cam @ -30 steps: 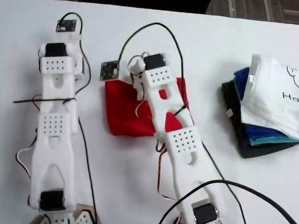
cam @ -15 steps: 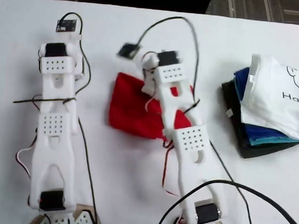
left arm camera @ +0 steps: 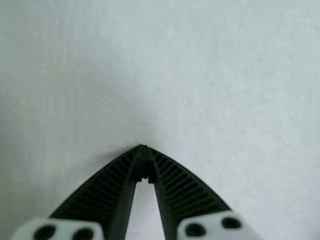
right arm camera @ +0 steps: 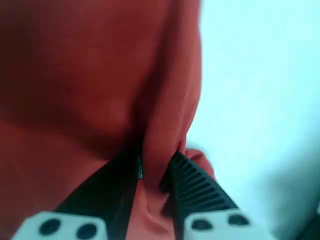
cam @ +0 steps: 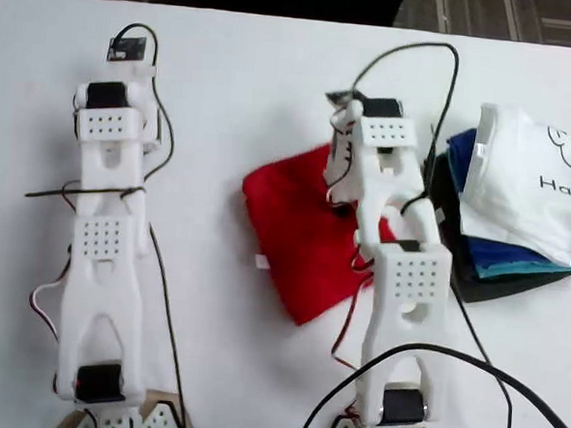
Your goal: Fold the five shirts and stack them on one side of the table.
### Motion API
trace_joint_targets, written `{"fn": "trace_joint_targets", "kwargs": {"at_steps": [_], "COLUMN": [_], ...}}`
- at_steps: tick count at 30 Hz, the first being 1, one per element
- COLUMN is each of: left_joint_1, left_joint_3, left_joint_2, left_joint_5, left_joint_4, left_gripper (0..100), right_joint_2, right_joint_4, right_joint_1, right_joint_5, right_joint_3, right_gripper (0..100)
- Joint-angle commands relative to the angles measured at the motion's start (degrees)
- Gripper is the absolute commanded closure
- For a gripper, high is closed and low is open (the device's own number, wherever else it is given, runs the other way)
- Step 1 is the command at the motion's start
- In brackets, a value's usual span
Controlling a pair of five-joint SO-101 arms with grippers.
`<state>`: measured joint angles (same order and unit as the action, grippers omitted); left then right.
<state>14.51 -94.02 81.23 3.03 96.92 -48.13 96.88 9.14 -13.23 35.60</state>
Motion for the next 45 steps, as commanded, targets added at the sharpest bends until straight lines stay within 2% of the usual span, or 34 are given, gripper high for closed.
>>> {"fn": "trace_joint_targets", "kwargs": {"at_steps": [1, 7, 9, 13, 17, 23, 29, 34, 41, 45], "left_joint_1": [0.53, 0.53, 0.53, 0.53, 0.53, 0.53, 0.53, 0.53, 0.53, 0.53], "left_joint_3": [-1.8, -1.8, -1.8, -1.8, -1.8, -1.8, -1.8, -1.8, -1.8, -1.8], "left_joint_2": [-0.18, -0.18, -0.18, -0.18, -0.18, -0.18, -0.18, -0.18, -0.18, -0.18], "left_joint_5": [0.35, 0.35, 0.35, 0.26, 0.26, 0.35, 0.35, 0.35, 0.35, 0.35], "left_joint_4": [-1.58, -1.58, -1.58, -1.58, -1.58, -1.58, -1.58, -1.58, -1.58, -1.58], "left_gripper": [97, 97, 97, 97, 97, 97, 97, 97, 97, 97], "right_joint_2": [13.58, 23.25, 23.52, 23.96, 24.22, 28.44, 25.89, 20.97, 15.08, 11.82], "right_joint_4": [-2.59, -14.2, -17.27, -22.46, -22.9, -22.81, -22.11, -21.93, -22.11, -20.44], "right_joint_1": [-0.57, -0.48, -0.66, -0.75, -0.66, -3.74, -5.67, -3.65, 1.45, 1.1], "right_joint_5": [-0.7, -1.49, -4.75, -6.15, -11.08, -11.08, -12.66, -15.47, -15.12, -13.19], "right_joint_3": [-10.2, -28.75, -32.53, -37.36, -36.75, -31.03, -30.59, -30.68, -28.66, -26.02], "right_gripper": [97.6, 97.4, 97.1, 84.8, 76.9, 76.6, 76.5, 76.5, 76.5, 76.5]}}
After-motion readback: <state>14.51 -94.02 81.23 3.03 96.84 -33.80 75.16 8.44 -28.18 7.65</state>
